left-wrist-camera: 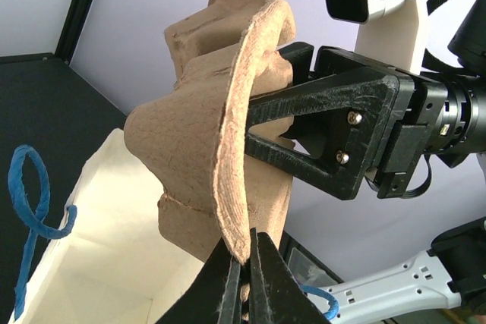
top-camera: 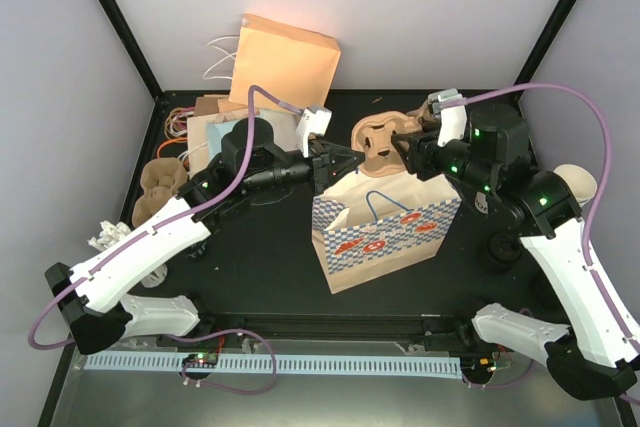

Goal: Pack the takeout coffee

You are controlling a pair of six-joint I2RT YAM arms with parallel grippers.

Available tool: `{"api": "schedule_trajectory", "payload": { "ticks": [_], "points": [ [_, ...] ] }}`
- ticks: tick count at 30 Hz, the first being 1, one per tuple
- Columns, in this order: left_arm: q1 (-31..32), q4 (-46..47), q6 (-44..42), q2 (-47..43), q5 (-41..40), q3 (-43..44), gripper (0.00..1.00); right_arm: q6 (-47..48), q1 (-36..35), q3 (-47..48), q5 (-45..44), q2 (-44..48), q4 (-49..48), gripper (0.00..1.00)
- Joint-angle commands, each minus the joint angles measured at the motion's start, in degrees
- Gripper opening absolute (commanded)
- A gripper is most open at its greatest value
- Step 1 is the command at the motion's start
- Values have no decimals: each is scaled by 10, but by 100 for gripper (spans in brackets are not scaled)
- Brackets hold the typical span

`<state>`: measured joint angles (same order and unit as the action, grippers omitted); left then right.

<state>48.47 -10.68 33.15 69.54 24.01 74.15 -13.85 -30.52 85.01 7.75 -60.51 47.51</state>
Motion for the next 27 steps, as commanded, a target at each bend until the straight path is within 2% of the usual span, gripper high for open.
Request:
{"api": "schedule_trajectory", "payload": {
  "ticks": [1,6,8,9,12,14,17,20,23,27],
  "points": [
    [1,7,-1,-5,-3,14,2,-13,-1,-5,-10,11,-26,50],
    [1,3,-2,-8,-1,12,4,-13,-2,0,-9,6,-19,44],
    [1,0,-2,-11,-4,12,35,-13,-2,1,-9,6,-15,42],
    [2,-2,-2,-14,-9,11,44,-11,-2,2,-9,6,-13,42],
    [1,-19,-15,-29,-29,12,63,-5,-2,6,-13,6,-1,41],
    [1,-47,-37,-43,-56,19,70,0,-1,14,-11,5,15,41],
    [-7,-95,-82,-64,-95,26,74,11,-2,27,-9,-2,55,41],
    [-23,-151,-139,-61,-105,37,73,20,-2,36,-9,-9,96,41],
    [-42,-209,-196,-39,-100,53,71,25,-2,40,1,-17,135,41],
    [-60,-235,-247,-3,-63,63,70,18,-2,41,15,-23,173,42]
  ]
}}
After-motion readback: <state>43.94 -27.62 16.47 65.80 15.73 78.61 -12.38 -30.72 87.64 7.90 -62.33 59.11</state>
